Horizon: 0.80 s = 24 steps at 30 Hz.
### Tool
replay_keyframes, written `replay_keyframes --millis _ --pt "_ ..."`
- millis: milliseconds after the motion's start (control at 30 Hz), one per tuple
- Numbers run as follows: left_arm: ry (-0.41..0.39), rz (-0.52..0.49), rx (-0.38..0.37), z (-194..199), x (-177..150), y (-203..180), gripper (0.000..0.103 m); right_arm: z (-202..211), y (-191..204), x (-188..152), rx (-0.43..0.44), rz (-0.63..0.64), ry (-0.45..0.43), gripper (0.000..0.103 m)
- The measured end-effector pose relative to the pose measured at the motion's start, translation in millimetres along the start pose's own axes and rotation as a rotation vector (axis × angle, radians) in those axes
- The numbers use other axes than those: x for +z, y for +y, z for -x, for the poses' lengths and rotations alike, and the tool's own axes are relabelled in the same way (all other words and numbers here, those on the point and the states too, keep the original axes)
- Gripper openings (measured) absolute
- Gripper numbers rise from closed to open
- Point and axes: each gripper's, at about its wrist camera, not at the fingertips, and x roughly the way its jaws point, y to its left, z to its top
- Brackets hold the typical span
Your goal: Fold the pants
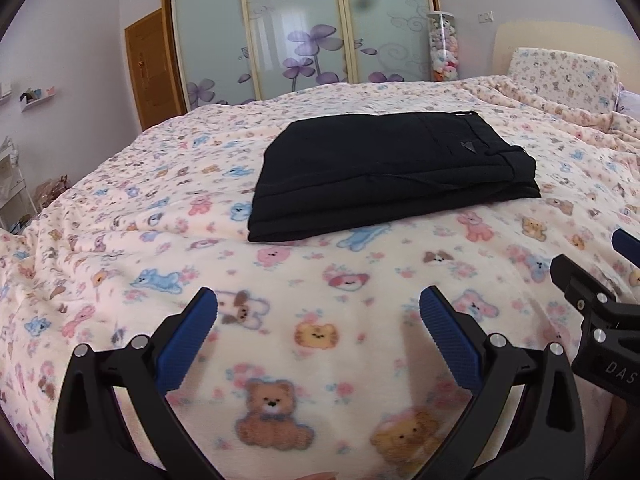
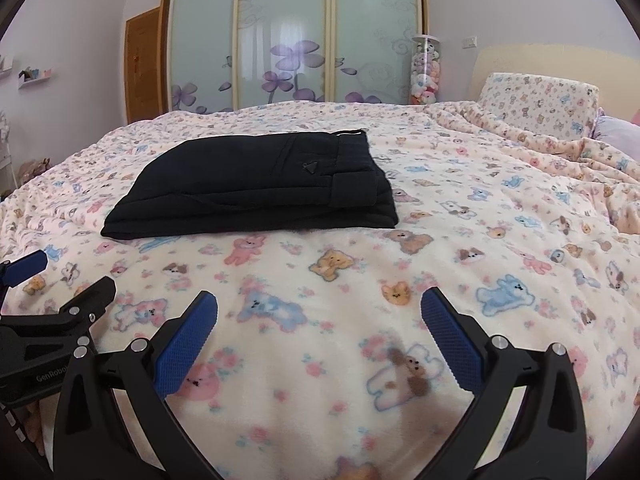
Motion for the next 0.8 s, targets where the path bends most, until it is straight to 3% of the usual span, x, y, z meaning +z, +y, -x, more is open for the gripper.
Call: replay_keyframes --millis 300,800 --pt "0.008 -0.003 -0.023 -2 3 -9 0.101 1 -22 -4 -0.009 -0.066 0.013 0.102" --pt "0.025 0.007 -0.022 -5 0 -8 0.101 3 -11 -5 -0.014 -0.011 0.002 0.102"
